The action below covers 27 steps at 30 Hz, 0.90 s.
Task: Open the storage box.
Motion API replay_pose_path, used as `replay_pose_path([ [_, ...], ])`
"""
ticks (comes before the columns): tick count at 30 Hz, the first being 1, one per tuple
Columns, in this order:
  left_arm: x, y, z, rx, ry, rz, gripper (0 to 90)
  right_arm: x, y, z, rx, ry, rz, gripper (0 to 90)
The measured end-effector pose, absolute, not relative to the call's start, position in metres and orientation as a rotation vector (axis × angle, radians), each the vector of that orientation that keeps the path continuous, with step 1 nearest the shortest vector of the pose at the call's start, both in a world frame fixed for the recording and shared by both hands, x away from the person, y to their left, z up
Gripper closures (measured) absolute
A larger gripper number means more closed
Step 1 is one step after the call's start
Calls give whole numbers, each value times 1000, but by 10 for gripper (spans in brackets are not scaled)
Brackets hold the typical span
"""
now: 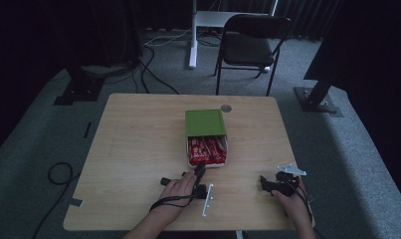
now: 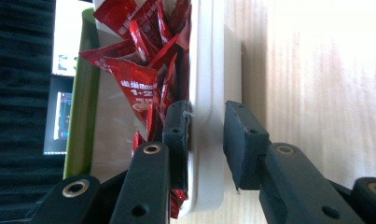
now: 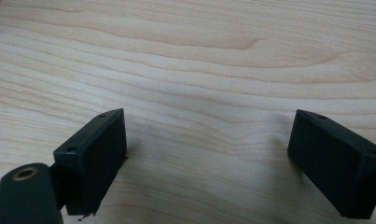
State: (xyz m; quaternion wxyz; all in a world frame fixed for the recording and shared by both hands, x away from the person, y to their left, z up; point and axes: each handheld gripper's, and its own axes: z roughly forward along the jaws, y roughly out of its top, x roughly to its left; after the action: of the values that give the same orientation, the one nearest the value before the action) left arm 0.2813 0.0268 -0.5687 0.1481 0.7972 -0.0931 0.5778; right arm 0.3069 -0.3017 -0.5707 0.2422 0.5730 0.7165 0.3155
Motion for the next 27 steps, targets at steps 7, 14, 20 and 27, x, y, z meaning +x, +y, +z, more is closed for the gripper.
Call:
replay_pose_path([
  [7,274,28,-568,2296,-275,1649,721,307,-302,-571,1567,1959,862,111],
  [14,266,29,-569,2305,-279,1642,721,307,-302,-571,1567,1959,862,111],
  [20,259,29,-570,2308,-271,1621,722,307,-302,-571,1567,1959,862,111],
  [27,253,30,-570,2318,-283,1616,722,307,-302,-571,1567,1959,861,111],
])
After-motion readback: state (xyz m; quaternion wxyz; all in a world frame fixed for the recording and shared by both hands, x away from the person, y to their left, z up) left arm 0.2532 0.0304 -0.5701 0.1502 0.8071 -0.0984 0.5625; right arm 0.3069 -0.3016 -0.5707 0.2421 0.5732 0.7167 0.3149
